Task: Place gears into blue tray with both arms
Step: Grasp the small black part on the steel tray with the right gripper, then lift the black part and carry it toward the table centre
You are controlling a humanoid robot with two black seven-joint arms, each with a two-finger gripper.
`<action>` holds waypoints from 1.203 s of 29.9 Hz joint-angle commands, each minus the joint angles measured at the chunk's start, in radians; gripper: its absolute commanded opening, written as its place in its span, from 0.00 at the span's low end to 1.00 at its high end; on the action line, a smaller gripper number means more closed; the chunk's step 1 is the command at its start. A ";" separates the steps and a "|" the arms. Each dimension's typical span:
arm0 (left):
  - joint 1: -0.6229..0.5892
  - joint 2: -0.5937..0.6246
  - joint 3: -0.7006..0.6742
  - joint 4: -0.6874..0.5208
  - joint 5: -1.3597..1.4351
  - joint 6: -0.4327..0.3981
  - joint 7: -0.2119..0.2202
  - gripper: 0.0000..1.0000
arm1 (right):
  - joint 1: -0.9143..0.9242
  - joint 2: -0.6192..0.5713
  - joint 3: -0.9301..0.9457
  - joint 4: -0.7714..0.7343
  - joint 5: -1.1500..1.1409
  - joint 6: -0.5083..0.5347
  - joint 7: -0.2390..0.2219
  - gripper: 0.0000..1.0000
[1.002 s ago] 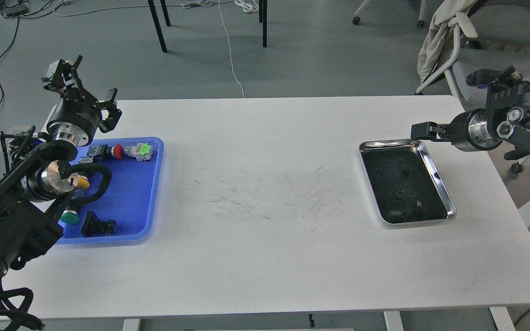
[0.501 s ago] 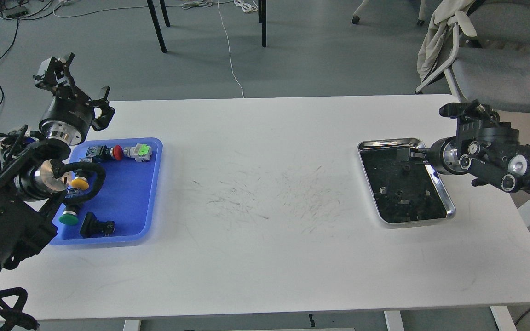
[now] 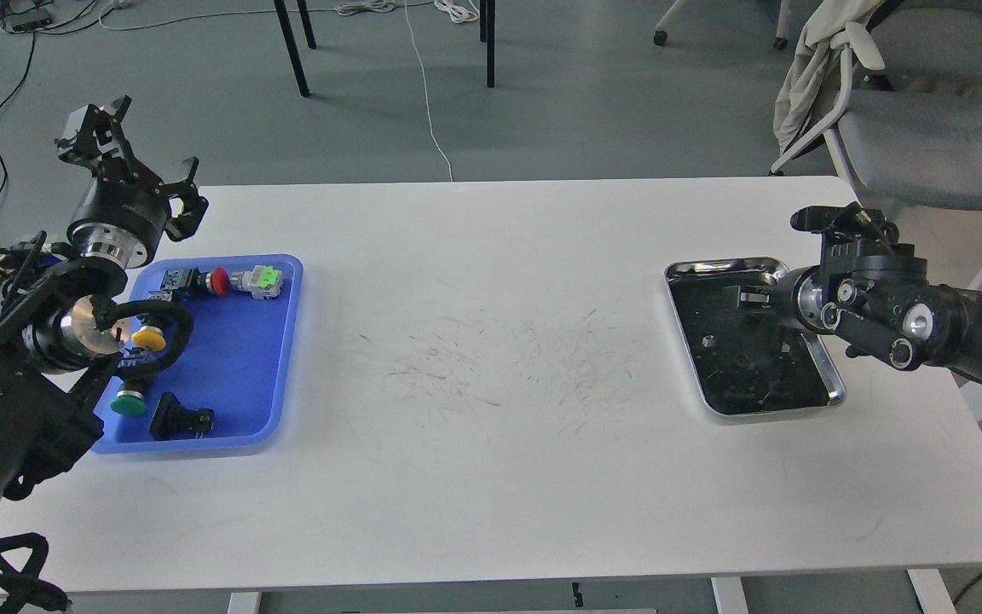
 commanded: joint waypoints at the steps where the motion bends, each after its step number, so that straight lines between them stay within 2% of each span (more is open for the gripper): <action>1: 0.000 0.000 0.000 0.000 -0.001 0.000 0.000 0.98 | -0.002 0.001 -0.003 -0.001 -0.001 0.001 0.002 0.77; 4: 0.000 -0.002 0.001 0.000 0.001 0.000 0.000 0.98 | 0.000 0.003 -0.029 -0.001 -0.001 0.001 0.002 0.76; 9: -0.002 -0.003 0.001 0.000 0.001 0.000 0.000 0.98 | -0.002 0.006 -0.039 -0.001 0.000 0.001 0.002 0.69; 21: -0.003 -0.002 0.001 0.000 0.001 -0.002 0.000 0.98 | -0.003 0.006 -0.062 0.002 0.000 0.002 0.004 0.24; 23: -0.003 -0.002 0.001 0.000 0.001 0.000 0.002 0.98 | -0.003 0.006 -0.062 -0.001 0.000 0.002 0.004 0.22; 26: -0.003 -0.002 0.001 0.000 0.002 0.000 0.002 0.98 | -0.003 0.006 -0.062 0.000 0.000 0.002 0.004 0.12; 29: -0.003 -0.002 0.001 0.000 0.002 0.000 0.002 0.98 | 0.007 0.006 -0.060 0.005 0.003 0.002 0.004 0.08; 36: -0.009 -0.002 0.001 0.000 0.004 0.001 0.002 0.98 | 0.159 -0.011 -0.045 0.109 0.017 0.002 0.000 0.08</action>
